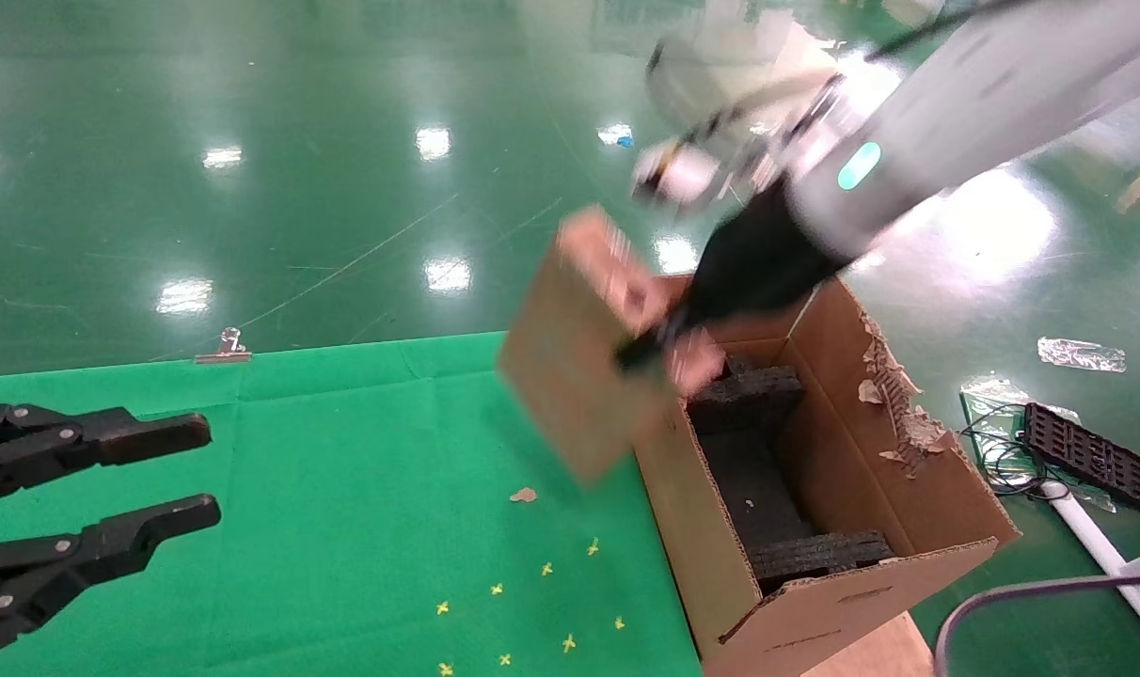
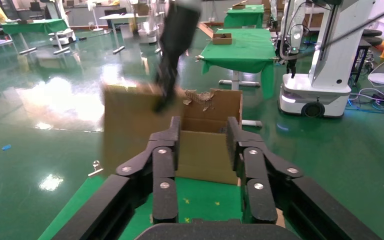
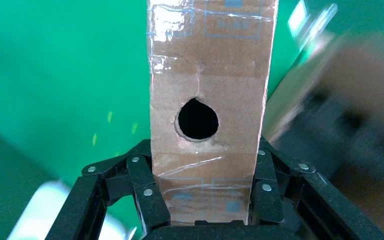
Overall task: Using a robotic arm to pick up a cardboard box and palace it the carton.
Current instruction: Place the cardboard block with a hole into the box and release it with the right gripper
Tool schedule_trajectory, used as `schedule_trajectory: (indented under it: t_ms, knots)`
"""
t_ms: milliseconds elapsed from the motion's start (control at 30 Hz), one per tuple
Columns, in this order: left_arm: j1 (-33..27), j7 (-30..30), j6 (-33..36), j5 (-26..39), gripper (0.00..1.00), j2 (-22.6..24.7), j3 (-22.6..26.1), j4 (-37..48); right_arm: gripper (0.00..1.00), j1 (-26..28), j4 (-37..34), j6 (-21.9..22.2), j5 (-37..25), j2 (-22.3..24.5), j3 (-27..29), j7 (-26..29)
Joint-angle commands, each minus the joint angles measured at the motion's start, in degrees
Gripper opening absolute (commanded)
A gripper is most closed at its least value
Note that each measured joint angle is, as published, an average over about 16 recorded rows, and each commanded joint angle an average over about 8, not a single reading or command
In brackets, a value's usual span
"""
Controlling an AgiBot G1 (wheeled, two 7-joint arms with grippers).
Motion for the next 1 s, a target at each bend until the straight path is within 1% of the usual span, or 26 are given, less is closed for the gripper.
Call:
schedule_trajectory:
  t_ms: [33, 167, 333, 433, 533, 567, 800, 833, 1000]
  knots:
    - [0.0, 0.0, 0.0, 0.0, 0.0, 0.0, 0.01, 0.0, 0.0, 2.28, 0.44, 1.0, 0.97, 2.25, 1.89, -3.29]
    - [0.0, 0.01, -0.01, -0.01, 0.0, -0.01, 0.02, 0.0, 0.0, 6.03, -2.72, 1.15, -0.55, 4.96, 3.0, -7.05]
    - [-0.01, 0.02, -0.02, -0.03, 0.0, -0.02, 0.04, 0.0, 0.0, 9.29, -7.52, 0.04, -4.66, 6.93, 2.08, -8.0]
    - [-0.01, 0.03, -0.02, -0.03, 0.0, -0.02, 0.05, 0.0, 0.0, 9.88, -10.32, -1.01, -6.98, 7.67, 0.92, -7.55]
    - [-0.01, 0.03, -0.03, -0.04, 0.0, -0.03, 0.06, 0.0, 0.0, 9.35, -13.26, -2.14, -8.65, 7.99, -0.34, -6.8]
    - [-0.01, 0.03, -0.03, -0.04, 0.03, -0.03, 0.06, 0.0, 0.0, 8.93, -14.28, -2.47, -9.06, 8.01, -0.76, -6.58]
    - [-0.02, 0.04, -0.04, -0.06, 0.9, -0.04, 0.09, 0.0, 0.0, 3.61, -21.45, -3.43, -10.17, 7.32, -3.08, -6.18]
    - [-0.02, 0.05, -0.04, -0.06, 0.99, -0.04, 0.09, 0.0, 0.0, 2.66, -22.42, -3.36, -10.13, 7.13, -3.29, -6.29]
    - [-0.02, 0.06, -0.05, -0.08, 1.0, -0.05, 0.11, 0.0, 0.0, -1.8, -27.21, -2.64, -9.94, 5.76, -4.14, -6.83]
